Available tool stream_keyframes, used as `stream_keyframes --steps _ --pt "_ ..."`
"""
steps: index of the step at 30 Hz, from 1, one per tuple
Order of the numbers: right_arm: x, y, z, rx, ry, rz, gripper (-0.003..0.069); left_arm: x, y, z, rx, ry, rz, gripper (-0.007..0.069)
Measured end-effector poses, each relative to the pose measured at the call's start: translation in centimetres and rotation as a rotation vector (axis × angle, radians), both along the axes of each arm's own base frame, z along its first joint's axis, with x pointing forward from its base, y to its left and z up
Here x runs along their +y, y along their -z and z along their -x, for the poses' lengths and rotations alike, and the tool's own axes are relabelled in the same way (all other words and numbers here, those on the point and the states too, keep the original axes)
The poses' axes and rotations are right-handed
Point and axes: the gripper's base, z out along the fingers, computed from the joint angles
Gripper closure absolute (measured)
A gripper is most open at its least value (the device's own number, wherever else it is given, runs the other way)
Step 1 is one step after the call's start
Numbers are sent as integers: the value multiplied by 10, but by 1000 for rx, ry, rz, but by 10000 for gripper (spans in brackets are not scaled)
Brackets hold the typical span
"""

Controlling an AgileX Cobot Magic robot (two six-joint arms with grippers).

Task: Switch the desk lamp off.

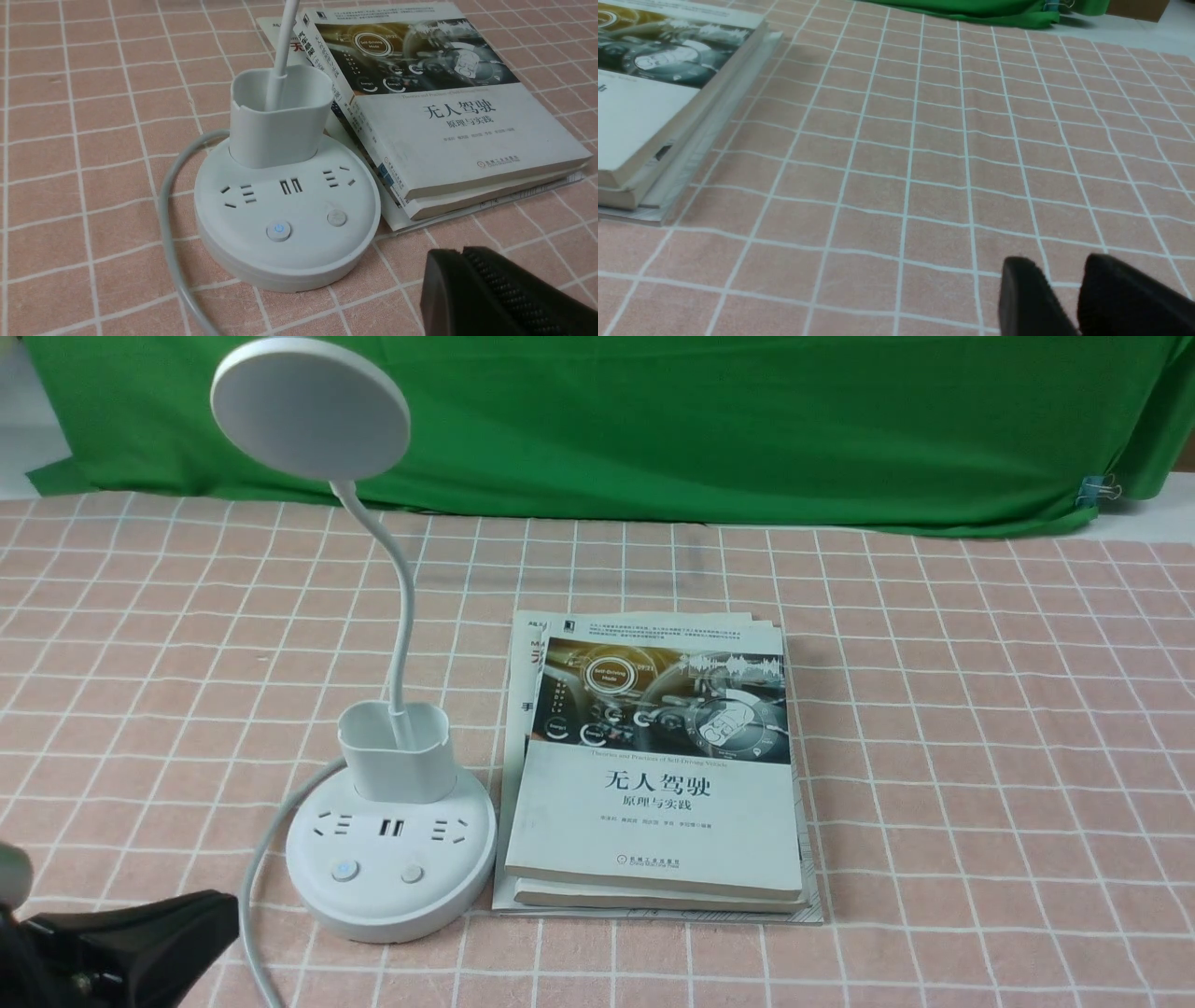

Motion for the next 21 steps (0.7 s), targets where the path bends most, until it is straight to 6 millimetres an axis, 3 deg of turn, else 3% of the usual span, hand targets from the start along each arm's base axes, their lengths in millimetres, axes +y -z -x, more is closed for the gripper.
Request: stream_keyframes --steps 12,21 --pt "0 0 0 0 0 0 419 3 13 3 -18 -12 -23 619" --pt "0 0 0 0 0 0 419 34 38 24 -241 -318 18 619"
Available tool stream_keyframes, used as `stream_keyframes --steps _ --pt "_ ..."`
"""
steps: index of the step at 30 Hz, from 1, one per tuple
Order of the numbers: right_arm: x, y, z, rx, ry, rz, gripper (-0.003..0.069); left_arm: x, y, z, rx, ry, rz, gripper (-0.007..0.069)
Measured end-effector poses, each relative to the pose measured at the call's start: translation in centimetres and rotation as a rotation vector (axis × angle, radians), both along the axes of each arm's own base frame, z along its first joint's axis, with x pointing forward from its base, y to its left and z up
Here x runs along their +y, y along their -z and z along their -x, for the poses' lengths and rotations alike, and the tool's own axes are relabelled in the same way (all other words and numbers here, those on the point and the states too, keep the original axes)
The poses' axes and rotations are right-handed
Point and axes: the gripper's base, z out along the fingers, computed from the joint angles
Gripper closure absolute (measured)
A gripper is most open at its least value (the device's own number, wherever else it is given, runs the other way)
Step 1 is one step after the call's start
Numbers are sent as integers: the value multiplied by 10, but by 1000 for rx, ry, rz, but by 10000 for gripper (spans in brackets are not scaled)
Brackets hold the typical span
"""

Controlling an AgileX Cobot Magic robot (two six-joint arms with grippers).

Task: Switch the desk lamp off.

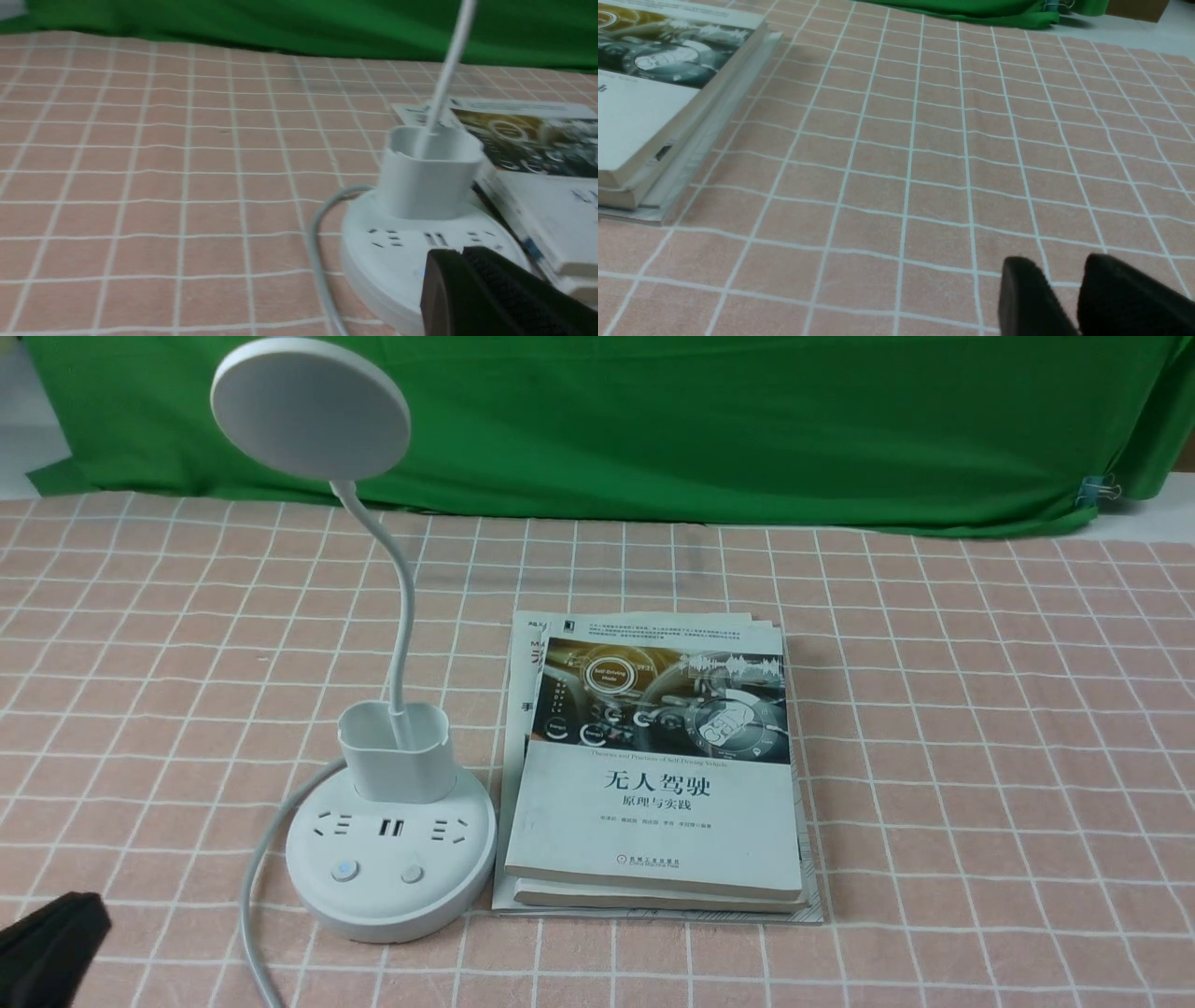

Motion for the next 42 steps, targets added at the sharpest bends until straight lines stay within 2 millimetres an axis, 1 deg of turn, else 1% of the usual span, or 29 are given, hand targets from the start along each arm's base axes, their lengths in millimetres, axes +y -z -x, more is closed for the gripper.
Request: stream_keyframes --steps 3,5,6,17,25,42 --pt "0 0 0 0 0 0 419 5 11 4 -20 -78 10 619" --pt "0 0 0 0 0 0 419 7 20 6 -16 -106 14 619" --pt "0 0 0 0 0 0 419 7 21 6 -15 -108 17 619" --pt "0 0 0 0 0 0 419 7 23 6 -20 -117 37 619" --pt "0 0 0 0 0 0 419 5 31 8 69 -104 51 619" --pt "0 0 0 0 0 0 419 5 31 9 68 -105 44 619"
